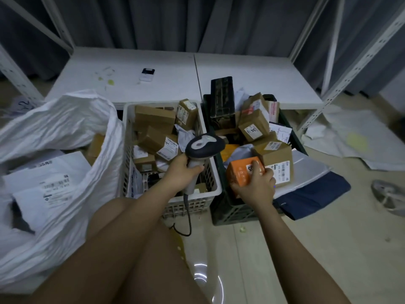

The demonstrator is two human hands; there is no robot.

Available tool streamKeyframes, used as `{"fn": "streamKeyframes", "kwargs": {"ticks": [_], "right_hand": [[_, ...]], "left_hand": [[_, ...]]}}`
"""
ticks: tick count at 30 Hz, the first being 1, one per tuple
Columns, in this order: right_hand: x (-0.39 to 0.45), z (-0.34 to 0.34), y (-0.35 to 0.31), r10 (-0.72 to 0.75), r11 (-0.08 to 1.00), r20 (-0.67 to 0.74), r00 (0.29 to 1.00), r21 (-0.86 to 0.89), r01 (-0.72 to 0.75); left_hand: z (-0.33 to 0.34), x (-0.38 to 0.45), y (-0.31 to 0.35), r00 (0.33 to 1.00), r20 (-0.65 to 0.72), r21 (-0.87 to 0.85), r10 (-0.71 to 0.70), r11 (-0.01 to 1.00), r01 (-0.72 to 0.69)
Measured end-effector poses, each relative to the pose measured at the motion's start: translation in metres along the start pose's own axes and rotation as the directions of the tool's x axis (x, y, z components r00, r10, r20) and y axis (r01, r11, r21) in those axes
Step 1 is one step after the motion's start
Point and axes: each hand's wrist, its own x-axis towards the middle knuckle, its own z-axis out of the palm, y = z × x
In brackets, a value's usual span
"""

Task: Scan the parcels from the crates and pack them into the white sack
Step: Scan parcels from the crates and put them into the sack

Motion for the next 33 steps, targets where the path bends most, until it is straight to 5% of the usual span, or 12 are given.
{"fn": "streamKeyframes", "kwargs": {"ticks": [6, 12, 17, 24, 29, 33], "right_hand": [[-0.006, -0.039, -0.010, -0.115, 0.979, -0.160, 0.980, 0.148, 0.139], [-0.023, -0.070, -0.020, -0.338, 0.873, -0.390, 0.856, 0.209, 0.440], [-0.021, -0.031, -0.009, -0.631, 0.760, -0.277, 0.725, -0.033, 0.649], [-0.030, 0.004, 0.020, -0.709, 0.702, -0.140, 0.691, -0.220, 0.677], [-0.032, -0.004, 0.001, -0.618, 0.785, -0.096, 0.780, -0.023, 0.619], [-0.028, -0.006, -0.032, -0.291, 0.951, -0.123, 0.949, 0.073, 0.301]], "left_hand": [[-0.006, -0.007, -0.005, 0.999, -0.028, -0.026, -0.021, 0.999, 0.021], [-0.015, -0.014, -0.005, 0.993, -0.120, -0.120, 0.001, 0.993, -0.016], [-0.023, -0.017, -0.008, 0.985, -0.168, -0.129, -0.022, 0.992, 0.000], [-0.026, -0.022, -0.013, 0.992, -0.120, -0.019, -0.034, 0.999, 0.032], [-0.020, -0.022, -0.016, 0.999, -0.033, 0.031, -0.011, 0.999, 0.012], [-0.017, -0.022, -0.014, 1.000, -0.016, 0.007, 0.003, 1.000, -0.002]]}}
